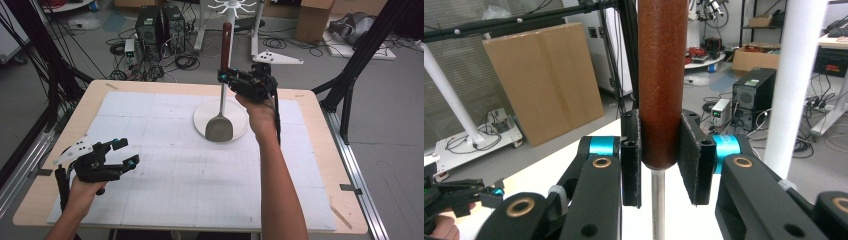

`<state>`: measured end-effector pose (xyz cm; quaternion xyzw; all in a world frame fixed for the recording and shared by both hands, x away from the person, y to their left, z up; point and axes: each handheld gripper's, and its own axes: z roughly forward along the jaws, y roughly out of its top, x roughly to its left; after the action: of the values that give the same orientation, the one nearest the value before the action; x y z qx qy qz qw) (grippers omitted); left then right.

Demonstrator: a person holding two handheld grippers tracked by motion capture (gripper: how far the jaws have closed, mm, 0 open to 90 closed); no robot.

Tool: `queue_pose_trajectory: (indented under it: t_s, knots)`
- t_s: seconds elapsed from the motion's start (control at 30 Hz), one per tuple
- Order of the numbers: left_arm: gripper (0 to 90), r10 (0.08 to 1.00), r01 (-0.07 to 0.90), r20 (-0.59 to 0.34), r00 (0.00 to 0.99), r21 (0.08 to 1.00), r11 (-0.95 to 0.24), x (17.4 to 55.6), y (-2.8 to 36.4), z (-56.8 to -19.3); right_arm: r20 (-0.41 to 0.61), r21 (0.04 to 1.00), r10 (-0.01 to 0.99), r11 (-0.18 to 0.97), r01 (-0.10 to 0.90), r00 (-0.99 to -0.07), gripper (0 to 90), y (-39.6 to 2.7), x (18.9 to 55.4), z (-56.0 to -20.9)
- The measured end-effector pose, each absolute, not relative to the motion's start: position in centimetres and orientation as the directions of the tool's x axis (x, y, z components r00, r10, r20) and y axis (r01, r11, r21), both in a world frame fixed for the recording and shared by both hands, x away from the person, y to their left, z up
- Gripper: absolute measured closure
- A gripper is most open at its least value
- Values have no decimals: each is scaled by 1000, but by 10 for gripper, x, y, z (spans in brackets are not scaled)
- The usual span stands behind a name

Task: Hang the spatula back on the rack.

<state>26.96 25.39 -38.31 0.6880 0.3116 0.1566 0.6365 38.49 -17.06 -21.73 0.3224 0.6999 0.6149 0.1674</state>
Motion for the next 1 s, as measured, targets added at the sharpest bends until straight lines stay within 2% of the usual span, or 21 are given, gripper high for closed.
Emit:
queue_pose_trajectory:
  t_s: [0.23,0.63,1.0]
  knots:
    - [207,628,233,-190,755,972,13,270,255,-384,154,973,656,30,229,-739,737,-178,391,-206]
    - [207,625,228,-191,757,973,22,271,255,-385,166,964,672,42,261,-722,737,-193,407,-200]
    - [207,623,231,-195,757,973,24,271,255,-385,153,960,671,74,271,-726,737,-188,420,-193]
